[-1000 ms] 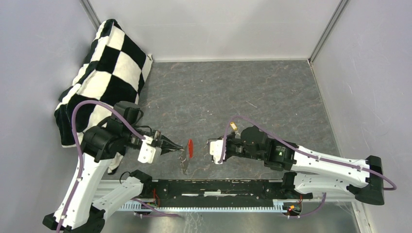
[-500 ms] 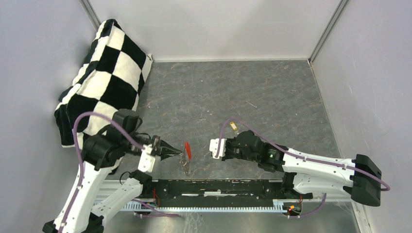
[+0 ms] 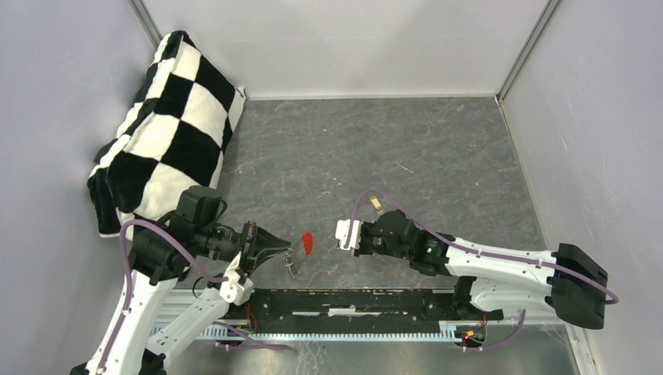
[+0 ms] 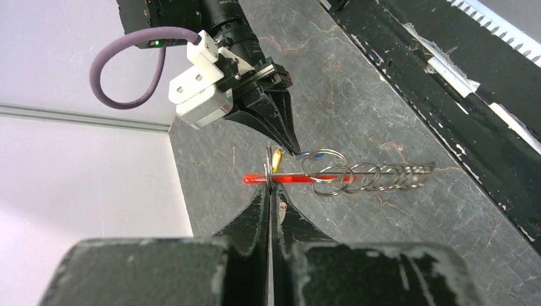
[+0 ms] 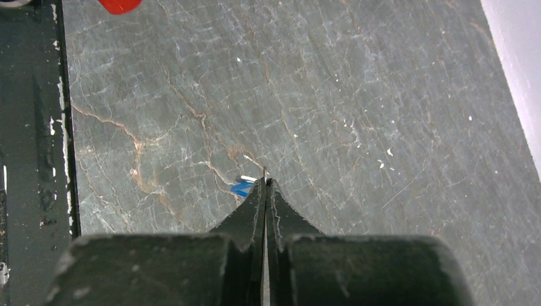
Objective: Put the keys on the keyring
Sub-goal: Place the key at the center of the board.
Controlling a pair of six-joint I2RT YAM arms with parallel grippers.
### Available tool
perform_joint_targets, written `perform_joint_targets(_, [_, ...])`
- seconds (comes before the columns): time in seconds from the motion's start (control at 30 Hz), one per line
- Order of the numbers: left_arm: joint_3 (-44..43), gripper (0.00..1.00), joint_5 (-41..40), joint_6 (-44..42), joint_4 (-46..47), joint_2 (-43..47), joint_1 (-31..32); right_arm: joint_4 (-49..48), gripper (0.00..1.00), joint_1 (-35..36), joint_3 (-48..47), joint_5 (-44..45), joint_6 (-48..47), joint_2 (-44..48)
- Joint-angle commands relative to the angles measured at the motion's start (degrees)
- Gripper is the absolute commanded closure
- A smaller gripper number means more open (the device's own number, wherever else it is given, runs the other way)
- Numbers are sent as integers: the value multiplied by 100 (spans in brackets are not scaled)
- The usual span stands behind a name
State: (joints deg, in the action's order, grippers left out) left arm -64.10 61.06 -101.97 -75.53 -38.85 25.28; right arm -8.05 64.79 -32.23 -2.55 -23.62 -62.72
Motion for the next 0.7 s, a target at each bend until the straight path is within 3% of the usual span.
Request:
perform_joint_targets(0.0, [-24, 98, -1, -566, -103, -41, 36, -445, 100, -55, 67, -61, 138, -110])
perform_joint_targets(0.27, [-186, 98, -269, -122, -294, -271, 34, -504, 100, -166, -30, -67, 254, -597])
perform_joint_targets(0.47, [-335, 98, -618, 691, -313, -521, 30, -705, 99, -242, -178, 100, 301, -1209])
perform_joint_targets(0.67, [-401, 98, -894, 1332, -323, -688, 30, -949, 83, -281, -226, -144, 368, -1510])
